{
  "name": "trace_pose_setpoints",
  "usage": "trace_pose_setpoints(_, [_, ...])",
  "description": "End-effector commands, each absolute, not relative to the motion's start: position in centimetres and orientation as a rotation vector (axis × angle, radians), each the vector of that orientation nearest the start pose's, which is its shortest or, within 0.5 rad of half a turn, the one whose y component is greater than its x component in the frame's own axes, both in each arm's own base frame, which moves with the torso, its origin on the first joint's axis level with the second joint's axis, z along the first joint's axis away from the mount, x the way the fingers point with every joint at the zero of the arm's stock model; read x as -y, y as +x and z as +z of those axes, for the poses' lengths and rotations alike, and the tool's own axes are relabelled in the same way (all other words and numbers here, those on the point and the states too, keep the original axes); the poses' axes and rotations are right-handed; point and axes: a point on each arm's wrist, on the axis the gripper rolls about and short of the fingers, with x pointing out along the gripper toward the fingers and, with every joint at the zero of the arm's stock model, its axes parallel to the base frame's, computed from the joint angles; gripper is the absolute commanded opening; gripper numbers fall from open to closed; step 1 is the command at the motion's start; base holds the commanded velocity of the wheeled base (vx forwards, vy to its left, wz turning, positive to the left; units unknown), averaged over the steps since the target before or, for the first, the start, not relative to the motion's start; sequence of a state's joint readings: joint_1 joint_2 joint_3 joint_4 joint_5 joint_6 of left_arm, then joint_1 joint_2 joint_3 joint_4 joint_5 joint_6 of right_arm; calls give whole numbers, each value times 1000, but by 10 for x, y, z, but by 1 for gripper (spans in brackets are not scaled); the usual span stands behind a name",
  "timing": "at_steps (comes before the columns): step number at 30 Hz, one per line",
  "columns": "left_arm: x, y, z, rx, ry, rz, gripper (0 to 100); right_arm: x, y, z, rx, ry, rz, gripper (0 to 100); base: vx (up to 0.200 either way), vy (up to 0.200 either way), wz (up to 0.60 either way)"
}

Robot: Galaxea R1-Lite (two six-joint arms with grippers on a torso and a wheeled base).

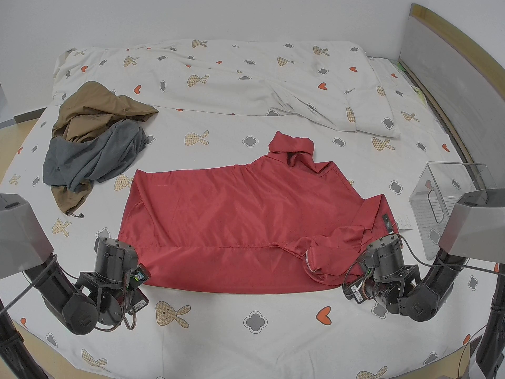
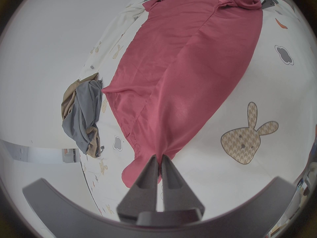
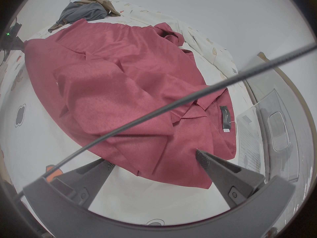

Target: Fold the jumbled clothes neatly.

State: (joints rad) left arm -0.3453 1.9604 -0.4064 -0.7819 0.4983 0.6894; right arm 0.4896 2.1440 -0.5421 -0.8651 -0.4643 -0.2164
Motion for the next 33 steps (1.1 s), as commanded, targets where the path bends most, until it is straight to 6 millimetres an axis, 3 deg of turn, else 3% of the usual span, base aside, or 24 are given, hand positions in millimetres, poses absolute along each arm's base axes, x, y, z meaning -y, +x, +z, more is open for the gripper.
trace_pose_setpoints(1, [78,251,34,-745,975,-105,0,-135,277,2,-669,-554,92,0,0,0,0])
trace_pose_setpoints(17, [77,248,32,-758,980,-109,0,-136,272,2,-676,-568,109,0,0,0,0])
trace_pose_setpoints(24, [74,237,27,-789,994,-126,0,-134,257,4,-692,-582,127,0,0,0,0])
trace_pose_setpoints(33, [70,215,29,-809,1014,-153,0,-129,220,7,-706,-610,175,0,0,0,0])
